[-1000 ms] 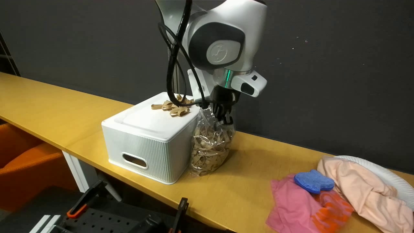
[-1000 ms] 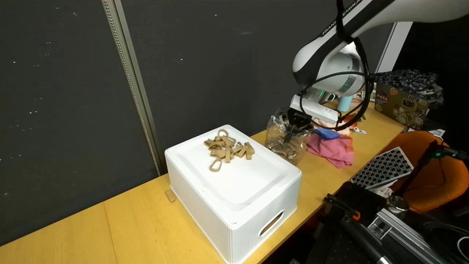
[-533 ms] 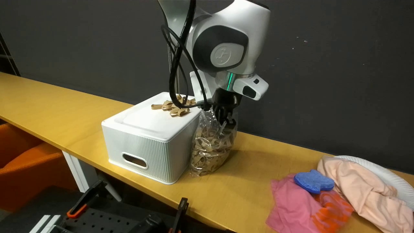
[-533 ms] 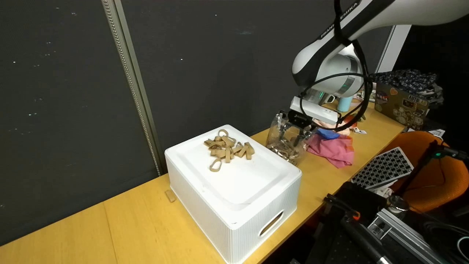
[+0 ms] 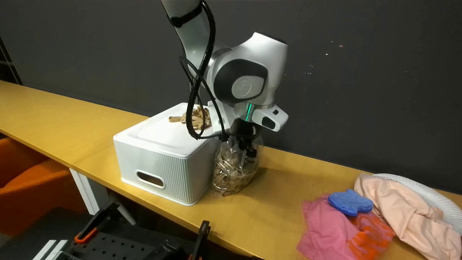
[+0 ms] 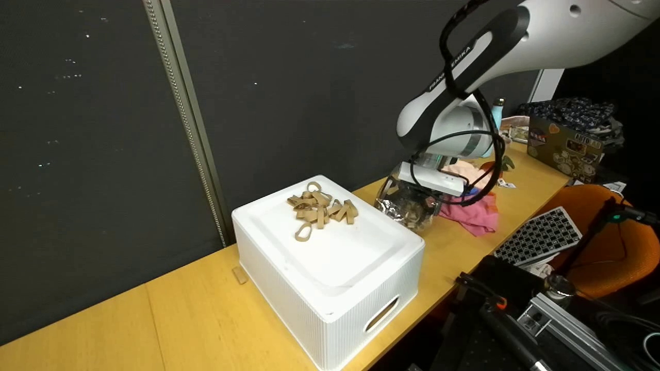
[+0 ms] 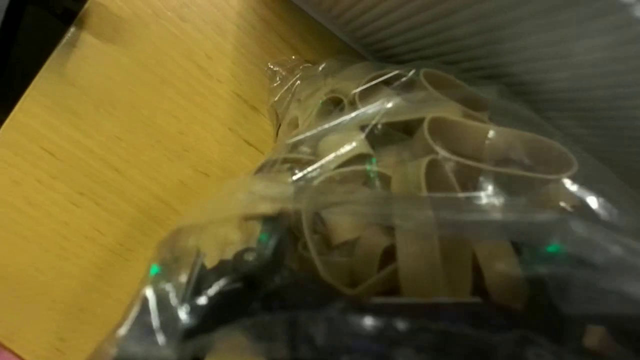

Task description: Remove some rubber bands from the plastic and put them on top of the white storage container.

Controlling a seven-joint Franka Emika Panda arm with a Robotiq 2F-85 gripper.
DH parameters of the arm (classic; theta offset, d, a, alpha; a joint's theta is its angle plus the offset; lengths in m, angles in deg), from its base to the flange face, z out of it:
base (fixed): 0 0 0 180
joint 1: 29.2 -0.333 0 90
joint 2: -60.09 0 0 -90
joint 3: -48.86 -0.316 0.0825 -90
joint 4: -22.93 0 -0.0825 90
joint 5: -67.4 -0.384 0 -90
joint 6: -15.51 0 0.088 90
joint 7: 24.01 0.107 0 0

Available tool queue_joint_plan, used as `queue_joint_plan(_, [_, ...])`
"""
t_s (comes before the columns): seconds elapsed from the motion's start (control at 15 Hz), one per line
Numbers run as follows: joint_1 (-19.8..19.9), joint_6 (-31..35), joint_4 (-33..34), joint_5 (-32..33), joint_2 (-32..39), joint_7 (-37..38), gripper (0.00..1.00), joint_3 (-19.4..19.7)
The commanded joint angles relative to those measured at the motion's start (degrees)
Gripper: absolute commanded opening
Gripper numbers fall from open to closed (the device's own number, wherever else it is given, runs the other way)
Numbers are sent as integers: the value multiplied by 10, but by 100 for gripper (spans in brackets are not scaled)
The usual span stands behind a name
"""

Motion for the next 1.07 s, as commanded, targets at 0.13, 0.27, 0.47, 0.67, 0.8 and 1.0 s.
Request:
queue_joint_plan(0.13, [-3, 4, 18, 19, 16, 17, 100, 8])
queue_joint_plan(0.27, [0, 6, 18, 19, 15, 15, 74, 9])
queue_joint_plan(0.47, [0, 6, 14, 20, 7, 16, 49, 11])
queue_joint_plan(0.67, [-2, 8, 6, 21, -6, 18, 27, 13])
queue_joint_plan(0.8, [-4, 6, 0, 24, -22, 19, 12, 16])
queue_joint_plan(1.0, [-8, -4, -12, 41, -53, 33, 0, 23])
